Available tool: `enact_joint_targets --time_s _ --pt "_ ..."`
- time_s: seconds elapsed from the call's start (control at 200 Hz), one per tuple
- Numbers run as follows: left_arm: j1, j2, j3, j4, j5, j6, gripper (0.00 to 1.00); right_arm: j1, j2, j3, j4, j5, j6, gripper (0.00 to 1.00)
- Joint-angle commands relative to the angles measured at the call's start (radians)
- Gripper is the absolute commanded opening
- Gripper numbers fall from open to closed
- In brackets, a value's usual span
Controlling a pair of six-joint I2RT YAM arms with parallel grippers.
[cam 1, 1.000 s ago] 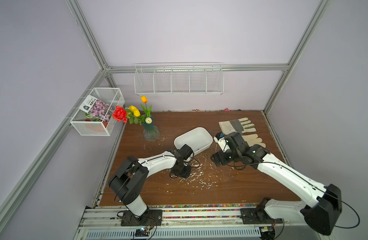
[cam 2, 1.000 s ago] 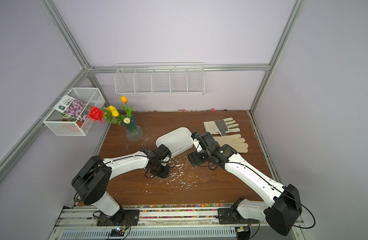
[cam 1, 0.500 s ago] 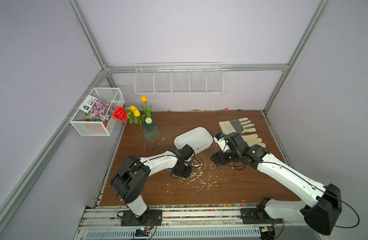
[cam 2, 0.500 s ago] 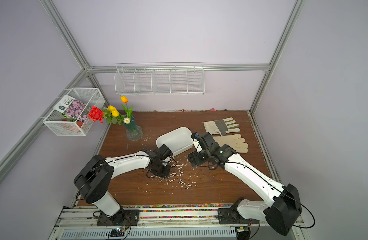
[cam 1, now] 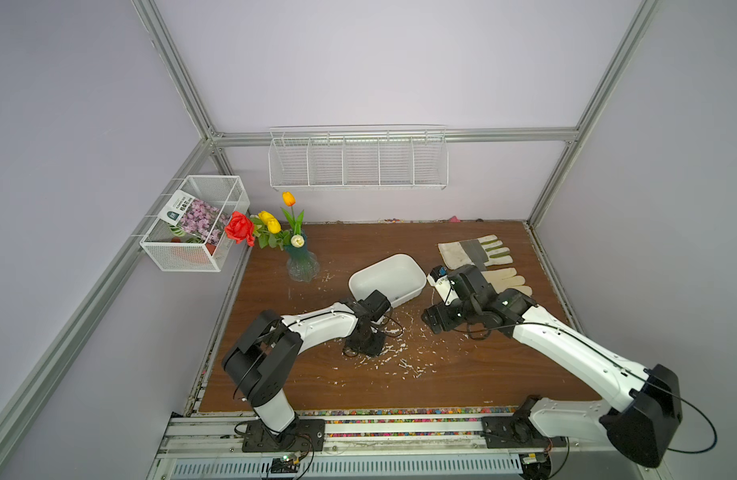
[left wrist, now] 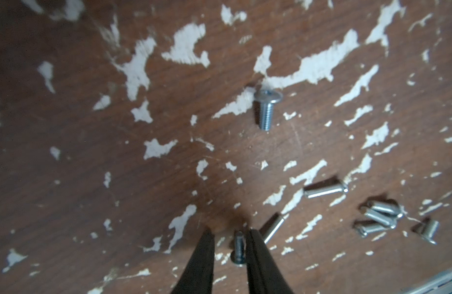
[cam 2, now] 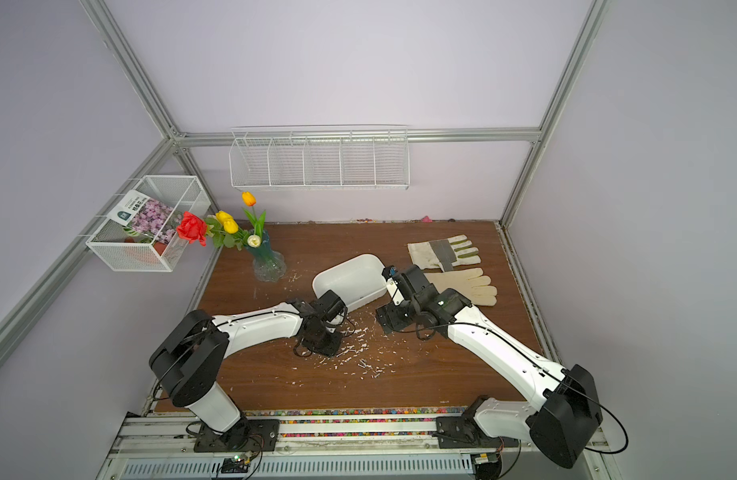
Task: Put the screws on the desktop into the storage box
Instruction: Pick up the screw from the center of the board.
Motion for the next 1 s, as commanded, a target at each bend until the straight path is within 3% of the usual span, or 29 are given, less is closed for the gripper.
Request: enact_joint_targets --time_s 0.0,0.425,0.72,0.995 --pt "-0.010 0.004 0.001 -0.038 -0.012 -0.010 0.27 -0.003 0.008 -0.013 -0.002 0.003 0.004 0.91" --pt "-0.036 0.024 0.033 -0.083 -0.073 -0.013 0.27 -0.003 0.016 -0.014 -0.003 0.005 0.003 0.91" --pt "-0.068 0.047 0.063 -0.109 -0.151 -0.043 0.19 -0.003 0.014 -0.013 -0.004 0.010 0.003 0.90" --pt "-0.074 0.036 0.052 -0.089 -0.151 -0.051 0.11 -0.004 0.015 -0.014 -0.001 0.007 0.002 0.90"
